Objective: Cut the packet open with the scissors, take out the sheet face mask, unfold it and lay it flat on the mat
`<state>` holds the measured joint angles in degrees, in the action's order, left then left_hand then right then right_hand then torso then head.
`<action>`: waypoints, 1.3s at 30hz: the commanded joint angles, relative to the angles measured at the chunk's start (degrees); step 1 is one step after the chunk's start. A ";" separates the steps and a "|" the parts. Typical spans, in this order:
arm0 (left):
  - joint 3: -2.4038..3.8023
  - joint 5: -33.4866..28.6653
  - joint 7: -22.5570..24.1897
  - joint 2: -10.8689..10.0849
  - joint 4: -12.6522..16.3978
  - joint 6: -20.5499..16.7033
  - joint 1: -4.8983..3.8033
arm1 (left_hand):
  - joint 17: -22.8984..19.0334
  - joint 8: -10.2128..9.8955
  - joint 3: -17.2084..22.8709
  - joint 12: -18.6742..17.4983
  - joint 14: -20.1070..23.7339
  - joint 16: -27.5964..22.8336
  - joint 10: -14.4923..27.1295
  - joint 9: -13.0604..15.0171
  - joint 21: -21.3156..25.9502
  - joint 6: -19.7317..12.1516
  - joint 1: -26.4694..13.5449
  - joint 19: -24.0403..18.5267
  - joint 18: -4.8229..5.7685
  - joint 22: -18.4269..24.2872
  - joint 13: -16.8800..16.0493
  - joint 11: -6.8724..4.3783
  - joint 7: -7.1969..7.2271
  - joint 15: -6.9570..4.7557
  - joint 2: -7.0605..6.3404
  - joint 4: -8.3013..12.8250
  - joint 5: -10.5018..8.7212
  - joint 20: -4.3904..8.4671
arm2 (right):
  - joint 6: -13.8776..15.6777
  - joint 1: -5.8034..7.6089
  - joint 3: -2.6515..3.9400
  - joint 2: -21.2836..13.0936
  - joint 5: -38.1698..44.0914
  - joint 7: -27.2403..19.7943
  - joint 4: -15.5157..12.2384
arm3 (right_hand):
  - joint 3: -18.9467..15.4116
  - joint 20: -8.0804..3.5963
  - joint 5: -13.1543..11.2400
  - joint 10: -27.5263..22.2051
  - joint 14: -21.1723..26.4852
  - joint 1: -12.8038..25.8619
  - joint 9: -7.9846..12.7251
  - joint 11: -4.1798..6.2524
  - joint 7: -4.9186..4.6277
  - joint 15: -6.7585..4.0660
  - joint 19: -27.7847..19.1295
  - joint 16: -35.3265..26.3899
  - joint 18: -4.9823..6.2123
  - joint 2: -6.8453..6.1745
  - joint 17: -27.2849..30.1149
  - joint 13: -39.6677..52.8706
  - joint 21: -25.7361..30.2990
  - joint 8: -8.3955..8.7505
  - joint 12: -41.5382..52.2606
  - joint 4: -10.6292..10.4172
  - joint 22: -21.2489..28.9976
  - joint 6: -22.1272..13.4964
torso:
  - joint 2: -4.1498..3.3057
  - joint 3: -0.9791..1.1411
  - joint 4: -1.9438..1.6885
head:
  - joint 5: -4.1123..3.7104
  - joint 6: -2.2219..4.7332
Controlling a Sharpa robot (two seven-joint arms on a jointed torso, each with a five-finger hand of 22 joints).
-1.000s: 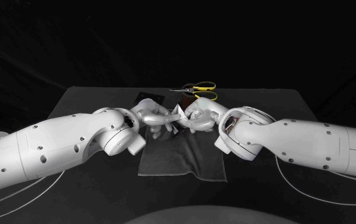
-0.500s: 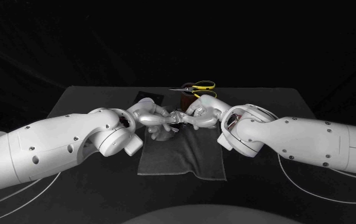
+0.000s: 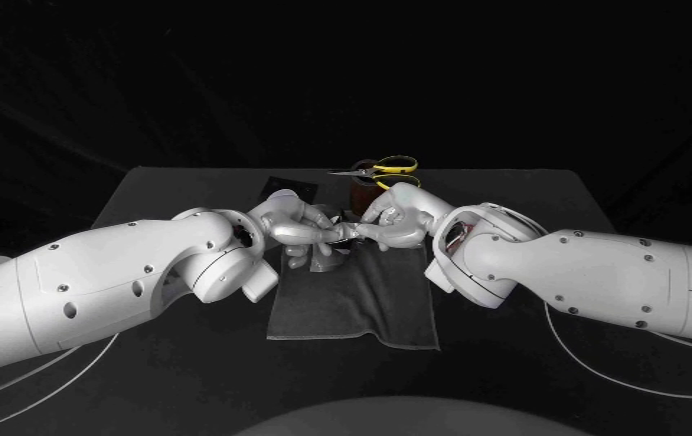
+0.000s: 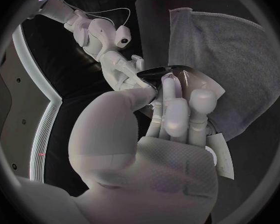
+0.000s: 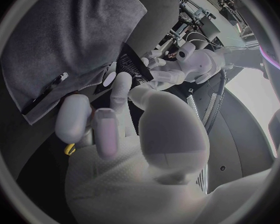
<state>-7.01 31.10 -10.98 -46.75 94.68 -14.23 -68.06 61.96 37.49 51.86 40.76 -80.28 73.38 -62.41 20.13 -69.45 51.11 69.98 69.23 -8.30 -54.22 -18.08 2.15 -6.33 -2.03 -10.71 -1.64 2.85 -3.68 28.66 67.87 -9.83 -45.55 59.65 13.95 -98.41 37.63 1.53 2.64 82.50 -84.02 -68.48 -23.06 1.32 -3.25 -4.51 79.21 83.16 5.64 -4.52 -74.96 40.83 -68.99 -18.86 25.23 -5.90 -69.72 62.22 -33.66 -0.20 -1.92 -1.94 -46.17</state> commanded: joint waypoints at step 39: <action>-0.08 8.63 -2.31 0.49 -0.66 -1.93 0.04 | 4.33 2.34 5.65 0.81 -3.37 2.75 -3.33 -1.41 -5.42 2.14 -3.26 4.00 2.18 -7.54 0.04 -1.21 0.95 -0.89 -1.10 4.54 6.04 0.82 | 2.19 -0.01 0.10 -1.53 12.78 3.75 0.65 | 2.66 0.12 0.18 0.83 -3.81 -0.82 -1.50 -0.09 -0.07 -0.20 0.65 0.48 -0.68 0.54 -5.35 -0.04 -0.64 -1.28 -0.71 4.46 -1.00 0.03 | -0.01 -0.02 -0.07 | 0.19 -0.05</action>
<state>-7.00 37.36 -12.16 -45.87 94.36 -16.41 -68.06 66.37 37.70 52.28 41.26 -83.24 75.87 -65.46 18.64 -74.67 52.76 66.84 72.91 -6.60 -61.70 -18.07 0.94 -5.28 -2.95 -12.17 -2.04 8.51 -2.88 30.25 67.76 -9.82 -46.54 69.87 15.73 -98.43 36.84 1.55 2.89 82.91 -83.91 -68.48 -23.06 1.10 -3.48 -4.39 79.42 83.39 5.62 -4.52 -74.96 40.71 -69.39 -19.22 24.57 -5.11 -70.54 62.21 -33.65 -0.28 -1.99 -1.67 -46.13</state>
